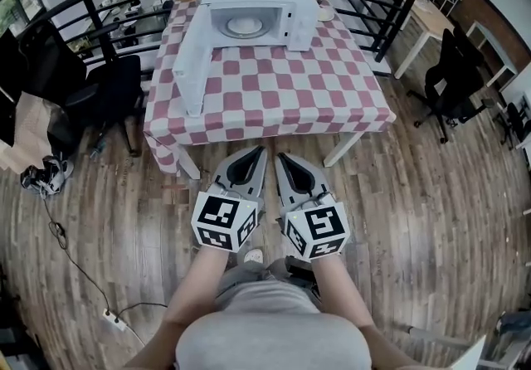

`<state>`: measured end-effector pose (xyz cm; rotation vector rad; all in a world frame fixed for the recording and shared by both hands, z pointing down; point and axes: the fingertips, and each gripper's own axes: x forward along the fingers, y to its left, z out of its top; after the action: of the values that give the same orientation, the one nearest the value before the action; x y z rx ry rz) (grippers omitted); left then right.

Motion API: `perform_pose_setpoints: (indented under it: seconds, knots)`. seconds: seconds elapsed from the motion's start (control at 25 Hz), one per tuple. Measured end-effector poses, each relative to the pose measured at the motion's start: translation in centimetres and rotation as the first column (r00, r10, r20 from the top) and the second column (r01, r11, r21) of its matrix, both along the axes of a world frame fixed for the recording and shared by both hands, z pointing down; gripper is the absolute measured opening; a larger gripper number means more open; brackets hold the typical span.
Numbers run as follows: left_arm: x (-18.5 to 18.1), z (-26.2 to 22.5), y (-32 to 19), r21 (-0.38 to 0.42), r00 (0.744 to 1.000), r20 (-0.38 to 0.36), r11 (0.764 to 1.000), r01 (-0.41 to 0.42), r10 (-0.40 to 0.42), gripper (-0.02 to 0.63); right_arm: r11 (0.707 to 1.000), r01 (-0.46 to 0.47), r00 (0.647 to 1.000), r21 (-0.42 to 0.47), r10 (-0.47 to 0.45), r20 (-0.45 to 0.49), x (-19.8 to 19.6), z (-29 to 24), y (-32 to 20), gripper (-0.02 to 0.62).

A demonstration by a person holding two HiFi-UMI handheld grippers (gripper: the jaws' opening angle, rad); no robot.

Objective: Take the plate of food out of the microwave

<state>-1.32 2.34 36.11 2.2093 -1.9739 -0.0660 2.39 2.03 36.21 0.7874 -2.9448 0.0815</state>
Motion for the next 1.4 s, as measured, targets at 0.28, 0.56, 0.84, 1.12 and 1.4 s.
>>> perform_pose_setpoints:
  seconds: [0.28,0.56,0.84,1.12,1.4]
  knots:
    - [-2.1,0.4,-1.3,-0.004,1.0,-0.003,1.0,0.021,-0.021,0.003,1.0,0.013,1.0,-0.007,-0.013,-0.006,-2.0,0.6,-1.3,0.026]
    - [-3.8,1.6,-3.2,-0.04,0.999,0.005,0.999,0.035,-0.035,0.003,0.999,0.032,0.999,-0.022,-0.032,-0.003,-3.8,1.4,-3.2,0.025]
    - [-5.5,1.8,-6.3,-0.038,0.999,0.014,0.998,0.052,-0.051,0.003,0.999,0.04,0.999,-0.028,-0.04,0.005,-5.5,1.7,-6.4,0.025]
    - [-7.0,1.9,-9.9,-0.036,0.997,0.016,0.997,0.074,-0.074,0.003,0.998,0.052,0.999,-0.029,-0.052,-0.001,-7.0,1.8,-10.1,0.025]
    - [-8.8,1.8,-14.3,-0.03,0.994,0.029,0.994,0.108,-0.107,0.003,0.996,0.085,0.996,-0.02,-0.085,-0.005,-8.6,1.6,-14.8,0.025]
